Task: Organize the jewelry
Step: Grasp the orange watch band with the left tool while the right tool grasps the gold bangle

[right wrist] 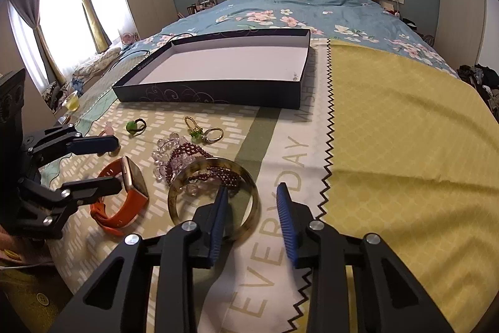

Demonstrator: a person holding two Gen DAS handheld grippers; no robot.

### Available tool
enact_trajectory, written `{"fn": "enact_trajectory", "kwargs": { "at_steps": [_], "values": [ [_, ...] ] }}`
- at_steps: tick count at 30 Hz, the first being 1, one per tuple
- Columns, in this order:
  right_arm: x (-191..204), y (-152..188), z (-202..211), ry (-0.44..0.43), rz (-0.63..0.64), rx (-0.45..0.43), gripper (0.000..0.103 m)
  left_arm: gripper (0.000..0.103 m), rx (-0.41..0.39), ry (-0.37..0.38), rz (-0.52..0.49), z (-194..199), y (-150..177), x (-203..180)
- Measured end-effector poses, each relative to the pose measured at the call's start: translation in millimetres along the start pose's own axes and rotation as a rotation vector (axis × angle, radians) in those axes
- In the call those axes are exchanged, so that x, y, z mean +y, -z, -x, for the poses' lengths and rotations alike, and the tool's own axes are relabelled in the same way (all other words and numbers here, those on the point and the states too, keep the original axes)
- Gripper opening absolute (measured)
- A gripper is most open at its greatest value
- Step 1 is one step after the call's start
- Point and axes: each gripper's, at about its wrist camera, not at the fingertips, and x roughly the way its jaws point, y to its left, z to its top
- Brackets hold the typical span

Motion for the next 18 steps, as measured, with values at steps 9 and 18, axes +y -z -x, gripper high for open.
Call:
{"fn": "enact_trajectory", "kwargs": {
  "at_steps": [9, 18],
  "values": [
    [-4.3, -5.5, -1.7, 0.000, 0.020, 0.018, 0.005, 0.010, 0.059, 0.003, 0.011, -7.9, -1.1, 3.3],
    [-4.6, -15.2, 8.5, -0.022, 0.021, -0.019, 0.005, 0.008, 0.018, 0.006, 0.099, 4.1, -4.3, 22.5]
  ]
}}
